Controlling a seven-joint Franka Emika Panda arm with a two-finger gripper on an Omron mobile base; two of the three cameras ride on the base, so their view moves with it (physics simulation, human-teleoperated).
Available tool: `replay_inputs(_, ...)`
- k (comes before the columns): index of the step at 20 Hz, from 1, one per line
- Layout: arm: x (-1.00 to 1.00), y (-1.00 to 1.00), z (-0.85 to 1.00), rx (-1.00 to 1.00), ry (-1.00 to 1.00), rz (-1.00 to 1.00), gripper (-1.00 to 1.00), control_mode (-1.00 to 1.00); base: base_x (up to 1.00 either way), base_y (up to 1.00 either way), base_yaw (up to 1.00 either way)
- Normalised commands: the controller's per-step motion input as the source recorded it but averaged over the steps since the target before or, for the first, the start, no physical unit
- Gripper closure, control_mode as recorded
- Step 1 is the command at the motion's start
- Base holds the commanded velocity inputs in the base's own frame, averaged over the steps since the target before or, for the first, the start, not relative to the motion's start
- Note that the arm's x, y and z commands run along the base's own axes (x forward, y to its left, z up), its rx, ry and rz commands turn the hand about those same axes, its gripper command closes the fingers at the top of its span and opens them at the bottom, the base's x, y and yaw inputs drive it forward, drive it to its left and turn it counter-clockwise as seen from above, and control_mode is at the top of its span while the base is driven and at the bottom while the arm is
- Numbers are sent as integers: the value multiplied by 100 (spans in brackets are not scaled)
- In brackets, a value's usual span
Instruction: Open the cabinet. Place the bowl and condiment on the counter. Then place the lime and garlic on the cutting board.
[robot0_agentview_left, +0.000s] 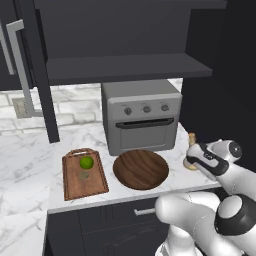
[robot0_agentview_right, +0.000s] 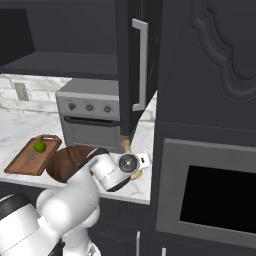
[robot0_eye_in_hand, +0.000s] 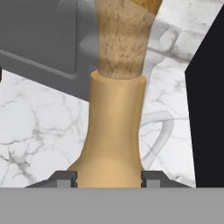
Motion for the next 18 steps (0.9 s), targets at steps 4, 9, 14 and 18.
replay_inputs(4,4,40,-55,-2,-18,0,100,-100,0,0,0)
replay_inputs(9,15,45,-44,-6,-19,0,100,-100,0,0,0)
replay_inputs(14,13,50,-46,-7,-14,0,100,-100,0,0,0)
replay_inputs(18,12,51,-48,-6,-8,0,100,-100,0,0,0)
